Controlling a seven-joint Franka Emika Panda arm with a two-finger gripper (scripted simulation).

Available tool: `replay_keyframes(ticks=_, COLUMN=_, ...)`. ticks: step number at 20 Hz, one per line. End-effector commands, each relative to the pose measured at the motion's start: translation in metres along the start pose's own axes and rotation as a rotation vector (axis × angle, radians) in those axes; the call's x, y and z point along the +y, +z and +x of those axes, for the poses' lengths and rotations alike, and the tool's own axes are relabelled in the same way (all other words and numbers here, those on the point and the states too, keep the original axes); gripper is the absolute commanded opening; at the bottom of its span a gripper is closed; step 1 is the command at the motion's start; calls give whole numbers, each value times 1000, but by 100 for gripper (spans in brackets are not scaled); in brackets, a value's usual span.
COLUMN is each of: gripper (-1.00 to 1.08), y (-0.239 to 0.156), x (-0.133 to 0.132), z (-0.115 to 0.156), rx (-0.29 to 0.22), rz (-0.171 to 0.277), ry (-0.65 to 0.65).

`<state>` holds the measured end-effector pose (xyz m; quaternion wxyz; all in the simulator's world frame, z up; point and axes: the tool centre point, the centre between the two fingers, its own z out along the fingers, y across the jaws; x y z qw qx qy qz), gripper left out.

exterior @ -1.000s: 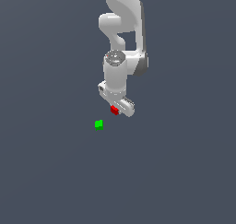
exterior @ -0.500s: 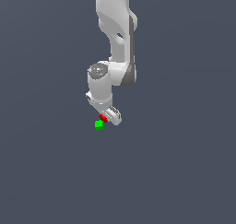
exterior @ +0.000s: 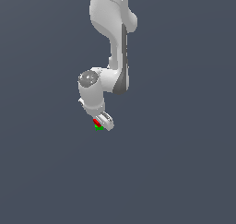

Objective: Stack the red cube on top of the green cube.

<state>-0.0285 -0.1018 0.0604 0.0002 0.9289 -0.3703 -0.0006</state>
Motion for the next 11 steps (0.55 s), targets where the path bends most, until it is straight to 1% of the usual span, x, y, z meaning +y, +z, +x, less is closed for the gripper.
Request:
replay_keyframes(ticks=1, gripper=-100, y=0, x=0, z=2, rx=1, rz=1, ry=-1)
replay_keyframes(ticks=2, gripper=100, y=0, x=0, z=2, rx=1, rz=1, ry=-1)
replay_keyframes(ticks=11, gripper=100, y=0, x=0, z=2, rx=1, rz=1, ry=-1)
